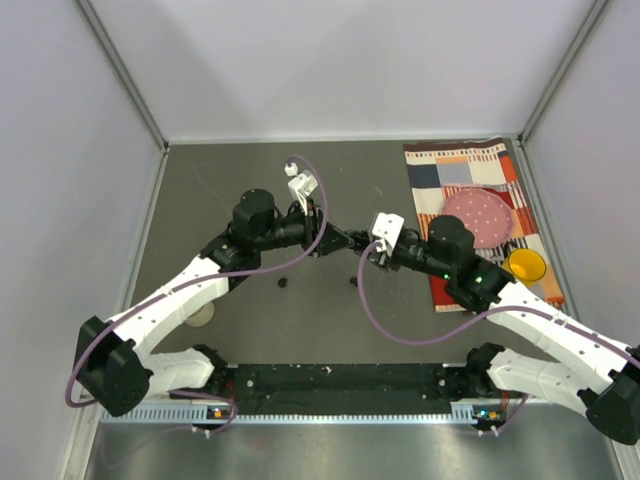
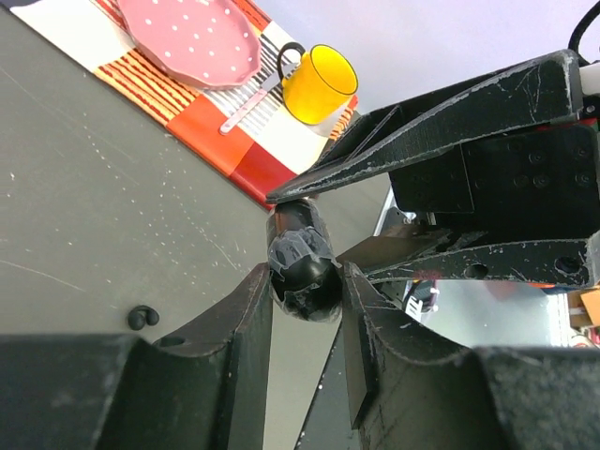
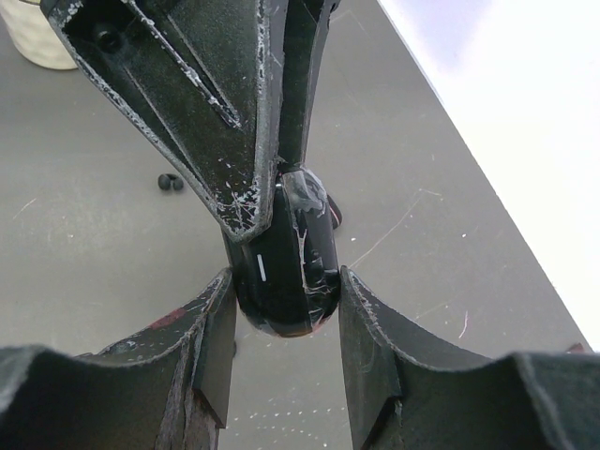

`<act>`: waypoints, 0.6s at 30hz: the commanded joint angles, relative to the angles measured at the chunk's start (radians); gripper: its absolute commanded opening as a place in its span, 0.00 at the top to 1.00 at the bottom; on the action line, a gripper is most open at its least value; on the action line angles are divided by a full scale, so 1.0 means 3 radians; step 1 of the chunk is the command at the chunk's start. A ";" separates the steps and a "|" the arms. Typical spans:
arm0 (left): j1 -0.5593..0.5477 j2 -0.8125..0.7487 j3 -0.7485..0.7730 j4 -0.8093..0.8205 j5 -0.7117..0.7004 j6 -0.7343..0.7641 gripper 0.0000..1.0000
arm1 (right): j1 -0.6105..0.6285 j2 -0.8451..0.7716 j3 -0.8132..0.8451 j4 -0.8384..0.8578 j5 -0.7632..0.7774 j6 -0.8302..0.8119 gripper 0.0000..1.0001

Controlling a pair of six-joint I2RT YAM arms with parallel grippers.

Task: Insert the wireless bluetooth earbuds into the charging case
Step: Pick up the charging case at the center of the board.

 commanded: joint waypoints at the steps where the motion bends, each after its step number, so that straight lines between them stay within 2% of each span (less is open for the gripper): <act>1: -0.0009 -0.0205 -0.0133 0.0343 -0.0096 0.0303 0.97 | 0.0072 -0.0041 0.0164 0.0334 -0.0108 0.0135 0.74; 7: -0.0009 -0.0476 -0.0363 0.0471 -0.0361 0.0559 1.00 | 0.0072 -0.0092 0.0143 0.0477 -0.0007 0.0394 0.47; 8: -0.0009 -0.0558 -0.0425 0.0506 -0.0418 0.0590 1.00 | 0.0067 -0.0102 0.0148 0.0502 0.0151 0.0481 0.37; 15: -0.0009 -0.0967 -0.0757 0.0823 -0.0868 0.0794 1.00 | 0.0072 -0.0276 0.0205 0.0579 0.0290 0.0870 0.20; 16: -0.0009 -0.1013 -0.0833 0.0900 -0.0873 0.0804 1.00 | 0.0067 -0.0312 0.0210 0.0630 0.0463 0.1063 0.10; 18: -0.0009 -0.1146 -0.0926 0.1124 -0.0909 0.0830 1.00 | 0.0051 -0.0317 0.0276 0.0610 0.0678 0.1294 0.04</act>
